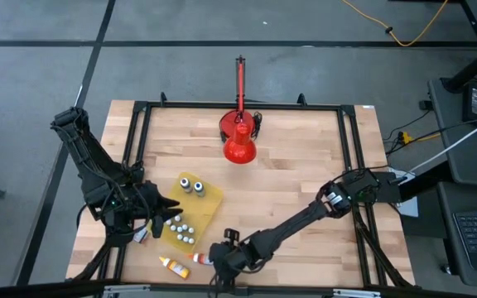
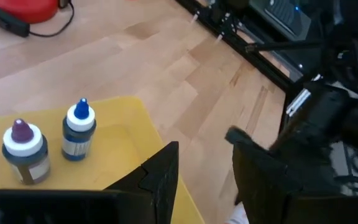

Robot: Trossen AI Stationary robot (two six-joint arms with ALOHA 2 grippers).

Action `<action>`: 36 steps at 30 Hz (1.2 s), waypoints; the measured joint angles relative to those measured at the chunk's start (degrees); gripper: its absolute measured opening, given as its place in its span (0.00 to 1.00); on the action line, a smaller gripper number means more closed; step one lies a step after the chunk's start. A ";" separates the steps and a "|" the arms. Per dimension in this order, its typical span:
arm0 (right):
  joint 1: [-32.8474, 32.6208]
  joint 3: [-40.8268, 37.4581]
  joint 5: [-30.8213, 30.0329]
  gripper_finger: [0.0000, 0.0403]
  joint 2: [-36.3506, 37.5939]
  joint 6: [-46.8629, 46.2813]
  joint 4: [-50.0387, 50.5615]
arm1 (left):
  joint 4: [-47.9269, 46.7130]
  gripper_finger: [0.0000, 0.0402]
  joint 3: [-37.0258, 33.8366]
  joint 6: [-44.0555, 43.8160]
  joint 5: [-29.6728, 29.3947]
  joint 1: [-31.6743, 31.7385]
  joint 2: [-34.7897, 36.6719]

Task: Pick & Place food coloring
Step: Put the large orange food coloring bottle into the yellow bin

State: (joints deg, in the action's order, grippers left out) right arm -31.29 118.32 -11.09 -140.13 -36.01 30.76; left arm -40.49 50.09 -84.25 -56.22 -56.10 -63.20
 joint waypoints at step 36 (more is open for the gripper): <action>-0.20 14.31 -29.28 0.36 11.91 16.47 5.77 | -3.48 0.49 25.37 45.36 28.65 8.74 2.80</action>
State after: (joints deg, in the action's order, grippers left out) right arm -31.49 132.64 -40.37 -128.21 -19.54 36.54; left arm -43.97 75.45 -38.88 -27.56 -47.35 -60.40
